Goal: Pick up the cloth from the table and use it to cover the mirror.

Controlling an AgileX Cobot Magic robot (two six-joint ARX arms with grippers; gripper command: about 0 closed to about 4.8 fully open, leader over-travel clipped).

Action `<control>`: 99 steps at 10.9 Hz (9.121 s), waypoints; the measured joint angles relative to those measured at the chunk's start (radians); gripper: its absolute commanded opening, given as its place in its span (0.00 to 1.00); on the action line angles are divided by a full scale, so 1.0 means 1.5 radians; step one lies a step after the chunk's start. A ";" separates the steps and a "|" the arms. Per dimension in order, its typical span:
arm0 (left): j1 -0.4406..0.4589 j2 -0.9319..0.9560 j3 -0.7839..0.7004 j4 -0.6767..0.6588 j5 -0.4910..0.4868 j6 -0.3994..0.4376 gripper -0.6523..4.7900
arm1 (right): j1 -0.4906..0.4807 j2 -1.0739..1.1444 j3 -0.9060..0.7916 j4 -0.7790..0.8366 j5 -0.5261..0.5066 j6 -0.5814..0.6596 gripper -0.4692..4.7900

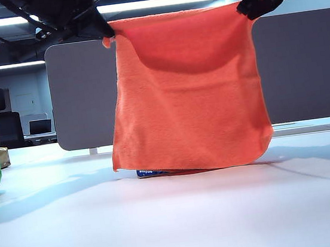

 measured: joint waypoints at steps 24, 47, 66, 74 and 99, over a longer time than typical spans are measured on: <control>0.004 0.119 0.069 0.066 -0.088 0.008 0.11 | -0.017 0.136 0.062 0.157 -0.034 -0.003 0.09; 0.005 0.121 0.069 -0.019 -0.122 0.015 0.42 | -0.042 0.184 0.082 0.139 -0.045 -0.003 0.33; 0.005 0.145 0.070 0.034 -0.048 0.012 0.11 | -0.092 0.185 0.083 0.206 -0.150 0.069 0.19; 0.005 0.145 0.072 0.037 -0.047 0.000 0.11 | -0.104 0.061 0.086 -0.036 -0.371 0.085 0.34; 0.004 0.183 0.095 -0.013 -0.062 -0.016 0.23 | -0.101 0.233 0.102 0.122 -0.288 0.088 0.08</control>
